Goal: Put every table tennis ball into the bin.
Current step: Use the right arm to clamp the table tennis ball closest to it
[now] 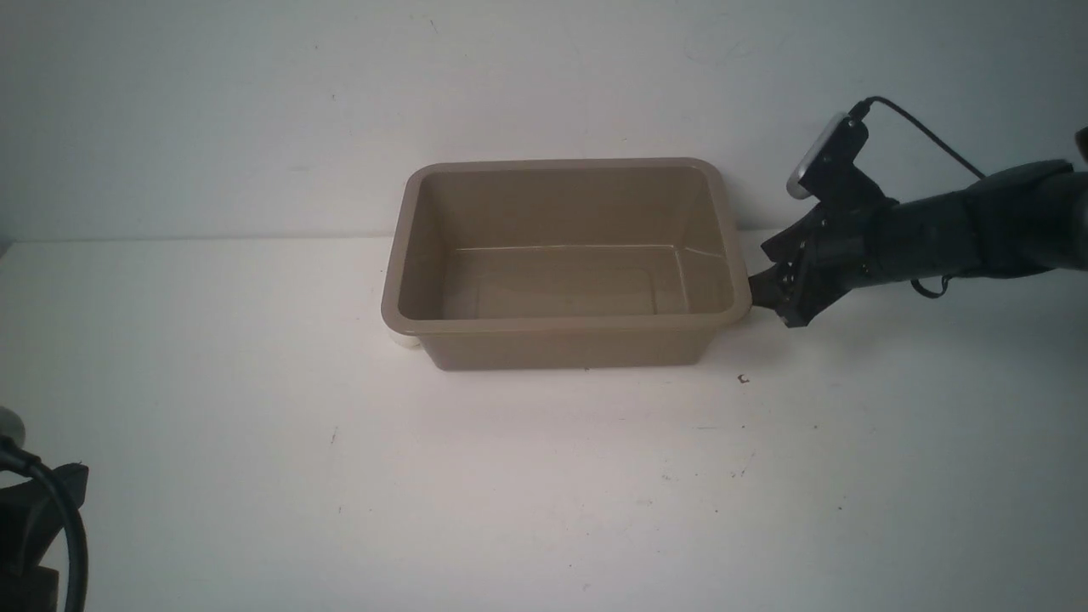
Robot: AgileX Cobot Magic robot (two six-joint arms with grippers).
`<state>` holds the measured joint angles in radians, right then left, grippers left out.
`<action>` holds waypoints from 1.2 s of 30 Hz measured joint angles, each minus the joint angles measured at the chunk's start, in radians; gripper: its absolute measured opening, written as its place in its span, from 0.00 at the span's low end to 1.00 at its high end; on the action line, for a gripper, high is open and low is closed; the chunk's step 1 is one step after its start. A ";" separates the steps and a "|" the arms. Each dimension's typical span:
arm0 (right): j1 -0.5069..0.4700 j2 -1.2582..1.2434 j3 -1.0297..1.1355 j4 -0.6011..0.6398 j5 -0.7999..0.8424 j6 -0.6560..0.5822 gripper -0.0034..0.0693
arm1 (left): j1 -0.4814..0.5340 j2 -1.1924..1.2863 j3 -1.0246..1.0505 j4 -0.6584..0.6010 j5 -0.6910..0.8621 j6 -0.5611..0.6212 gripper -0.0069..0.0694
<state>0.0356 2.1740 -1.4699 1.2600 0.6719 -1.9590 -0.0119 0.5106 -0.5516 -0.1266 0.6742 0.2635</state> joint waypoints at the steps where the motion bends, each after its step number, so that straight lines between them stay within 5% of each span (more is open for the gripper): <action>1: 0.000 0.000 0.000 0.000 0.000 -0.001 0.69 | 0.000 0.000 0.000 0.000 0.000 0.000 0.73; 25: 0.000 0.088 -0.003 0.183 -0.003 -0.169 0.69 | 0.000 0.000 0.000 0.000 0.000 -0.001 0.73; 36: 0.000 0.088 -0.005 0.229 -0.070 -0.177 0.52 | 0.000 0.000 0.000 0.000 0.000 -0.001 0.73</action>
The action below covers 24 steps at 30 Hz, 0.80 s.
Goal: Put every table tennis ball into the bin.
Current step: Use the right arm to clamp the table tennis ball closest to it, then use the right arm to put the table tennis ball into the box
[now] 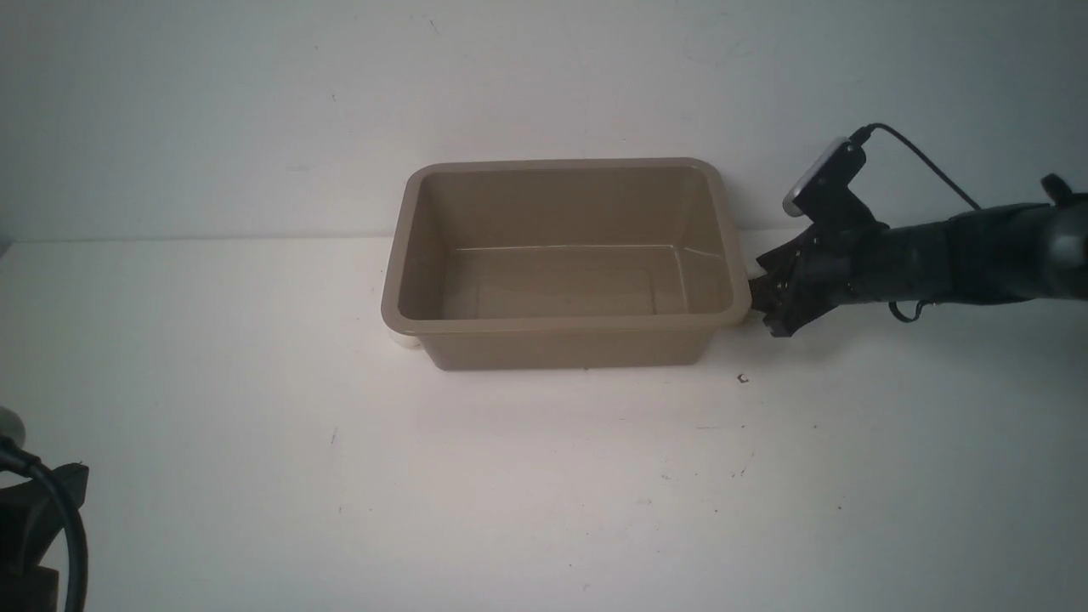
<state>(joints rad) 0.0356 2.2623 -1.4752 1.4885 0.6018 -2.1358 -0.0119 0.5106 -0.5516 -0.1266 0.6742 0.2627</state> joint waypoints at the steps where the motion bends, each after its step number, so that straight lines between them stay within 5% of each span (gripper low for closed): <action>1: 0.000 0.000 -0.001 0.000 -0.005 0.000 0.52 | 0.000 0.000 0.000 0.000 0.000 0.000 0.73; 11: -0.037 -0.080 0.000 -0.025 0.010 0.018 0.52 | 0.000 0.000 0.000 0.015 0.000 0.000 0.73; 24: 0.020 -0.211 0.000 -0.022 0.355 0.092 0.52 | 0.000 0.000 0.000 0.018 0.000 0.000 0.73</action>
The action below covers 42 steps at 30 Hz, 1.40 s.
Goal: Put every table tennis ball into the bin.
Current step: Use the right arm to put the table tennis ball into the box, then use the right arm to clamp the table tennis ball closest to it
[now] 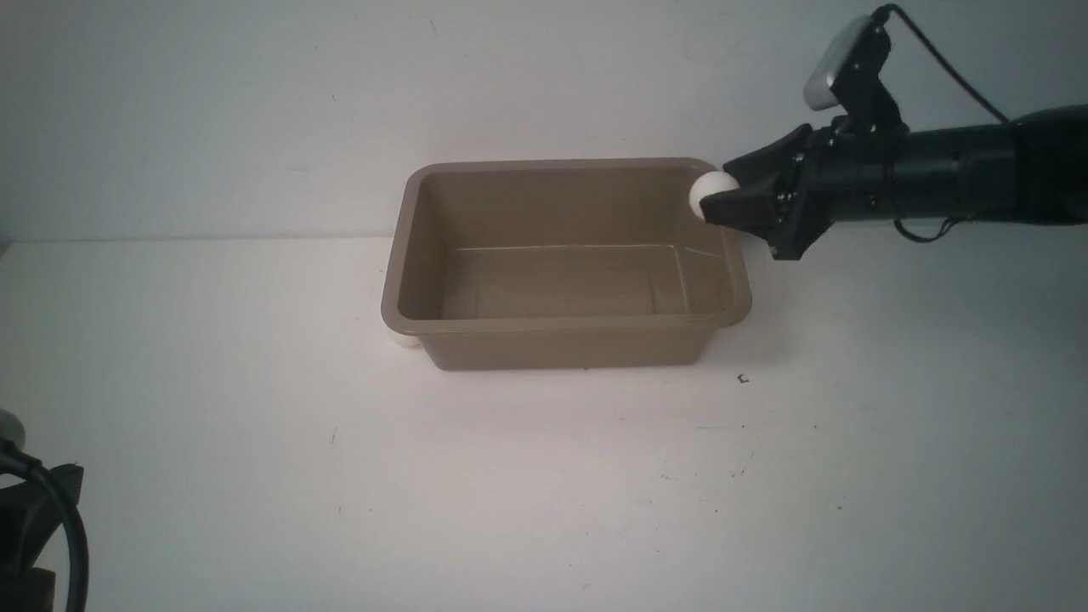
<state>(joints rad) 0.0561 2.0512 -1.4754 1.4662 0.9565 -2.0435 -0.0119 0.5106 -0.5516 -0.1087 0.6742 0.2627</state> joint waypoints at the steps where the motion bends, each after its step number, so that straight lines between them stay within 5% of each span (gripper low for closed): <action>1: 0.013 0.000 0.000 0.000 0.006 0.002 0.52 | 0.000 0.000 0.000 0.000 0.000 0.000 0.73; 18: 0.128 0.020 0.000 0.059 -0.135 -0.092 0.53 | 0.000 0.000 0.000 0.000 0.001 0.000 0.73; 28: 0.125 0.020 0.000 0.213 -0.176 -0.206 0.65 | 0.000 0.000 0.000 0.000 0.003 0.000 0.73; 42: -0.068 0.017 0.000 0.233 -0.171 -0.195 0.65 | 0.000 0.000 0.000 0.004 0.003 0.000 0.73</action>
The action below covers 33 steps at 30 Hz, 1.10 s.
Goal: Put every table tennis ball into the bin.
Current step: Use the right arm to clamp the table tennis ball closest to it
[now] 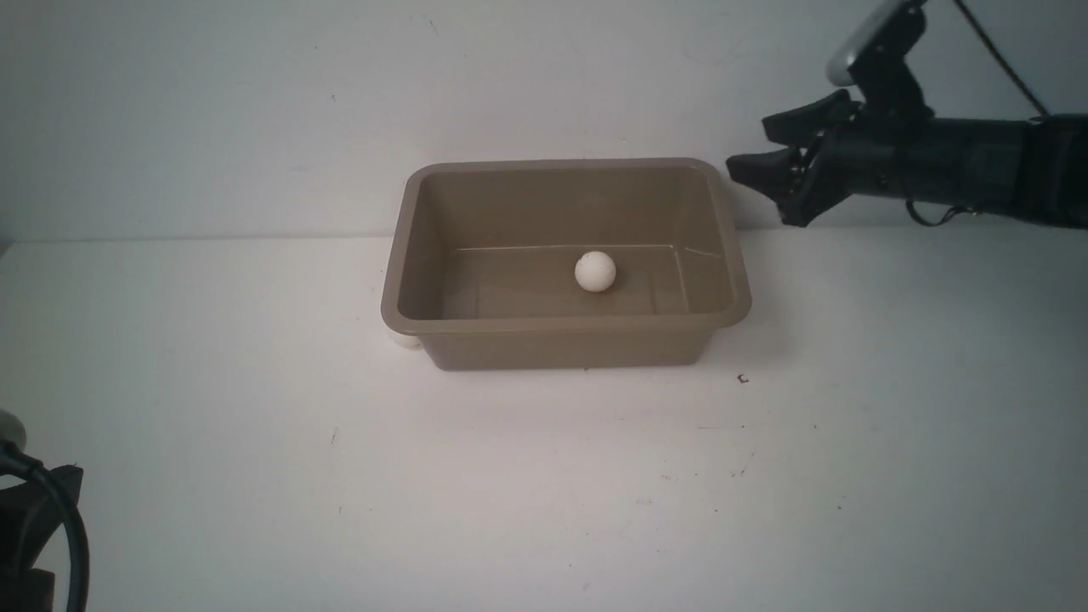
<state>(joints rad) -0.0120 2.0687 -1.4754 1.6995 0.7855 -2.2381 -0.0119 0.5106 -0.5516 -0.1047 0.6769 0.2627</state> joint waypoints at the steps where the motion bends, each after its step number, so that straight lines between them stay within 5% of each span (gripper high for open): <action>1: -0.015 0.000 0.000 0.000 0.000 0.007 0.65 | 0.000 0.000 0.000 0.000 0.000 0.000 0.73; 13: -0.082 0.000 0.000 -0.189 0.013 0.131 0.65 | 0.000 0.000 0.000 0.000 0.000 0.000 0.73; 33: -0.039 0.103 0.000 -0.174 -0.077 0.171 0.65 | 0.000 0.000 0.000 0.000 0.001 0.000 0.73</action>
<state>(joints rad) -0.0512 2.1721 -1.4754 1.5258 0.7082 -2.0667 -0.0119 0.5106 -0.5516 -0.1047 0.6782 0.2627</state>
